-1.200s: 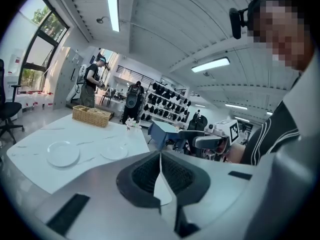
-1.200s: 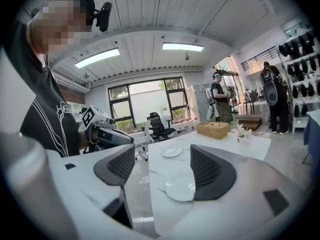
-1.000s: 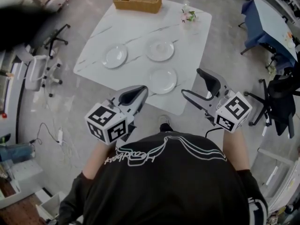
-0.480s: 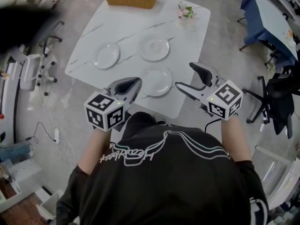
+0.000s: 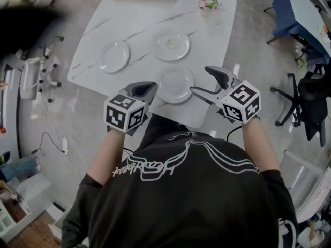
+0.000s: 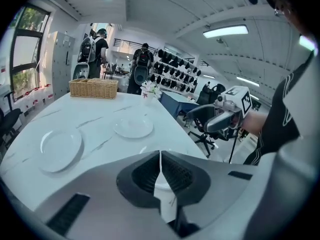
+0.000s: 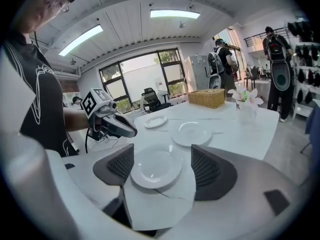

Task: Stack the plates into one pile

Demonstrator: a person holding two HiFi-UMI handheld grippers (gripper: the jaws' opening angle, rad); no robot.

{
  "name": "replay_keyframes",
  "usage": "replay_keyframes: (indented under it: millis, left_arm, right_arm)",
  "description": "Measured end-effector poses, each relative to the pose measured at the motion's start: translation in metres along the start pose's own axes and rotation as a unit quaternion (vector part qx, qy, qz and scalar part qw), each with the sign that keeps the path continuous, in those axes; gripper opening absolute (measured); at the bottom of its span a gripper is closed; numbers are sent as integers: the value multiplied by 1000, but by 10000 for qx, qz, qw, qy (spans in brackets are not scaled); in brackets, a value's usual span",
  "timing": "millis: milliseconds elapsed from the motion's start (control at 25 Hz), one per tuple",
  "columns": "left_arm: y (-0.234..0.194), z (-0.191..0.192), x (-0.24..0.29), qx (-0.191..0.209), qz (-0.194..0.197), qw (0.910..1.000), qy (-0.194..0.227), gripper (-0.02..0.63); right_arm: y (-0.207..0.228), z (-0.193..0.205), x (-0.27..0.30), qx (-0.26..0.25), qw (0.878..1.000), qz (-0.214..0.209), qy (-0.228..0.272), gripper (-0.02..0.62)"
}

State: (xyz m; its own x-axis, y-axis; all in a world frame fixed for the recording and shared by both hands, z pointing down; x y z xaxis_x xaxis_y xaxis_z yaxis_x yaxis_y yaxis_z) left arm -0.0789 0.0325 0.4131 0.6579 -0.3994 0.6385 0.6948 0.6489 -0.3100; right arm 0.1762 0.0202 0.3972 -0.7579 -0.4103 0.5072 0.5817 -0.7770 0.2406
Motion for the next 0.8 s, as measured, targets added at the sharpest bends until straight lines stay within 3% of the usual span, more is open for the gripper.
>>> replay_keyframes:
  millis: [120,360,800]
  left_arm:
    - [-7,10,12,250,-63,9992,-296,31]
    - [-19,24,30,337,-20,9976,-608,31]
    - [-32,29,45,366,55,9959,-829,31]
  right_arm:
    - [3,9,11,84,9999,-5,-136,356]
    - [5,26,28,291,9987,21,-427,356]
    - [5,41,44,616,9952,70,-762,356]
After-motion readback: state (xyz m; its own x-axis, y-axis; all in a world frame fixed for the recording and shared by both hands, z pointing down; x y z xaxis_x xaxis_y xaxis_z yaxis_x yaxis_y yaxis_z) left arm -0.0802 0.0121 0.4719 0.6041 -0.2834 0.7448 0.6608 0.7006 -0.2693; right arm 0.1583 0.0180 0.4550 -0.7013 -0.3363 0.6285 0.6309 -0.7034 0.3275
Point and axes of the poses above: the fingertips, and each gripper's own axes: x forward along the fingers, y to its right, z out of its underside, the point moved 9 cm from there along -x, backward along the fingers, and after that the axes turned 2 degrees about z, right-handed, at the moved point
